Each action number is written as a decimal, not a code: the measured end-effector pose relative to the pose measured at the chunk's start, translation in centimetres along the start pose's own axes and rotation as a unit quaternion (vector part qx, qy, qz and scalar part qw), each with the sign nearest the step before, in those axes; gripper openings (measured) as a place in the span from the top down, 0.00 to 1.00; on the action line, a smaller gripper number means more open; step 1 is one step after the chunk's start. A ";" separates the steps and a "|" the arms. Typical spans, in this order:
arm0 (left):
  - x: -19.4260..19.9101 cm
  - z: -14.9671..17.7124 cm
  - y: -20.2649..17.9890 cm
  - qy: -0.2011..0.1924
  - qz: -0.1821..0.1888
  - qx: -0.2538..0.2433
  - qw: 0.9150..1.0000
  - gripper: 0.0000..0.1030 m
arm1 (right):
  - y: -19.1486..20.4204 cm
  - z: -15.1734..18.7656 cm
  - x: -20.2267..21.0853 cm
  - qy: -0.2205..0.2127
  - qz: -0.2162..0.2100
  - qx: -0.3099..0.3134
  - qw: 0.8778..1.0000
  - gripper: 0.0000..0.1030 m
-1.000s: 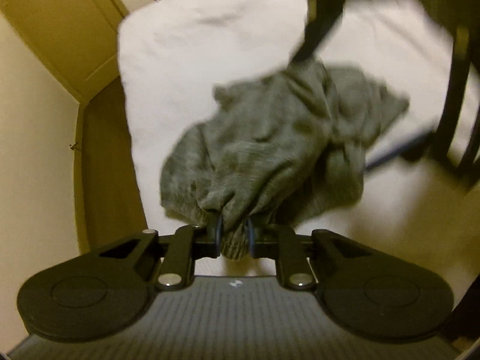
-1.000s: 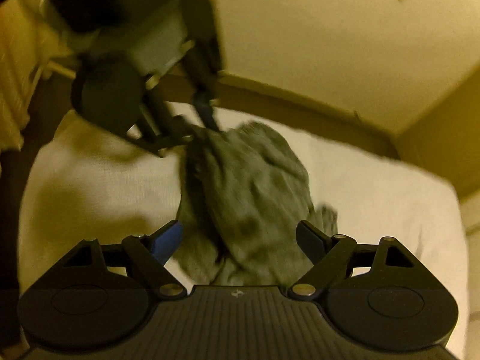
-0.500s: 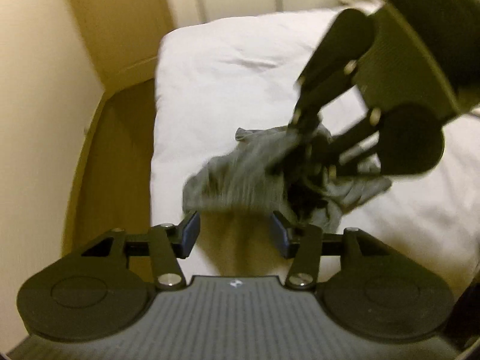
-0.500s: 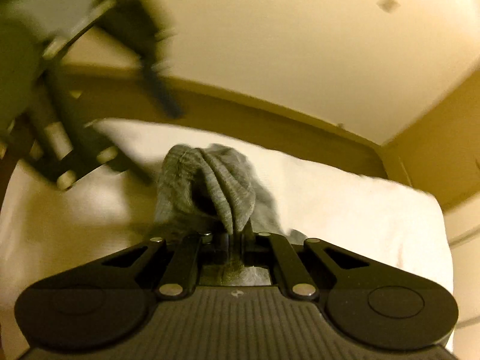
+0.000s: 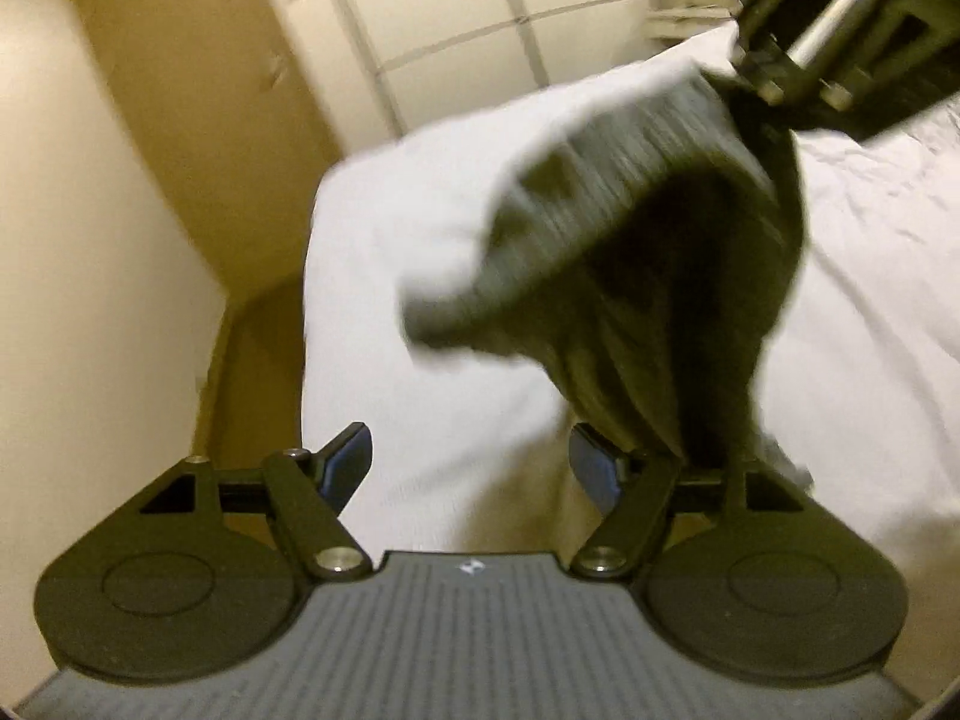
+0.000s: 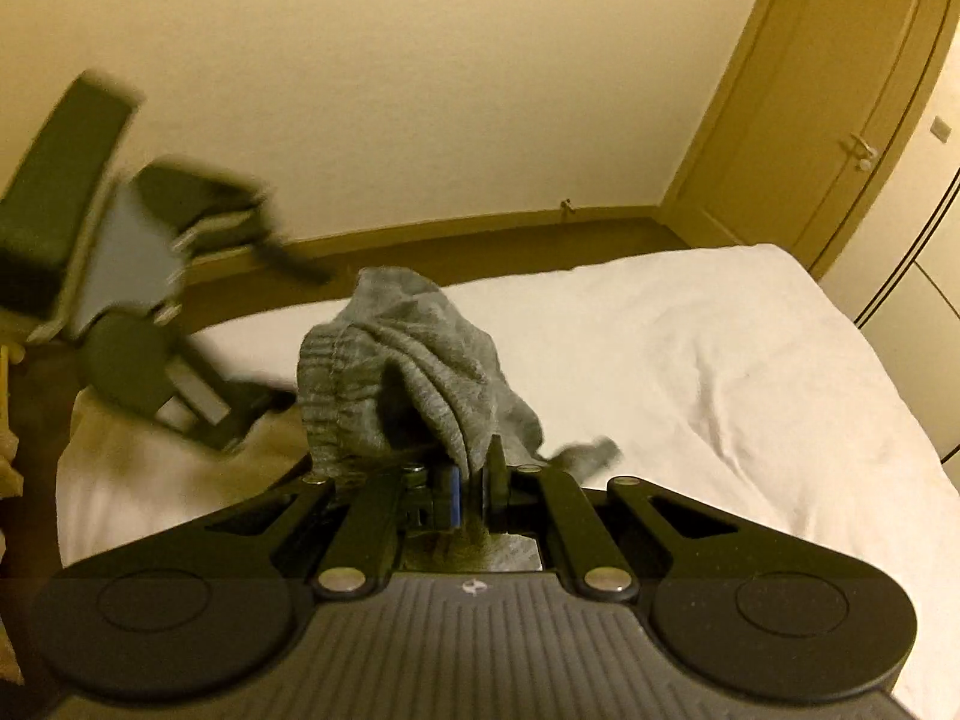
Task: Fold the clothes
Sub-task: 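Lift the shorts with both grippers and shake them open in the air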
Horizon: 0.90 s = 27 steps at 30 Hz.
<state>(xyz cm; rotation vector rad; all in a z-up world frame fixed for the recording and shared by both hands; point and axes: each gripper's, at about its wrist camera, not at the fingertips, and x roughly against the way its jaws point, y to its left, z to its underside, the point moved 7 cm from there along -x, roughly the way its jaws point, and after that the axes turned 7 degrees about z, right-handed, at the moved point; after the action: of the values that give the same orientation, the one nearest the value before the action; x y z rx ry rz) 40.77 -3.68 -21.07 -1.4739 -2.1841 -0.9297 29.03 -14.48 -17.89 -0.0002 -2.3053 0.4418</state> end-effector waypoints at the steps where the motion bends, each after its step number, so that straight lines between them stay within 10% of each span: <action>1: -0.2 -1.1 -0.2 -0.013 0.002 -0.030 0.999 0.33 | -0.5 0.4 0.4 0.000 0.000 -0.001 1.000 0.97; 3: -0.6 -3.1 -1.0 -0.035 0.023 -0.085 0.996 0.34 | -1.2 1.3 1.2 0.001 0.001 -0.005 1.000 0.97; 8: -1.8 -6.7 -3.9 -0.030 0.100 -0.172 0.980 0.87 | -5.0 3.6 3.5 0.006 0.015 -0.053 0.998 0.97; 19: -3.0 -18.9 -8.8 -0.065 0.186 -0.155 0.968 0.93 | -14.0 11.7 10.2 0.036 0.057 -0.161 0.985 0.95; 23: -4.0 -22.0 -10.8 -0.048 0.207 -0.138 0.967 0.93 | -16.4 15.3 10.9 0.058 0.077 -0.212 0.972 0.64; 27: -5.1 -23.2 -13.0 -0.008 0.208 -0.117 0.971 0.93 | -17.9 19.7 10.6 0.088 0.090 -0.292 0.948 0.58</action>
<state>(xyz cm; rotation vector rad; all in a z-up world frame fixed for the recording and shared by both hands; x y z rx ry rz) 29.22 -26.22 -11.57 -1.9536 -1.7127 -1.0486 10.17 -36.06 -17.44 -0.5240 -2.1826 -0.1633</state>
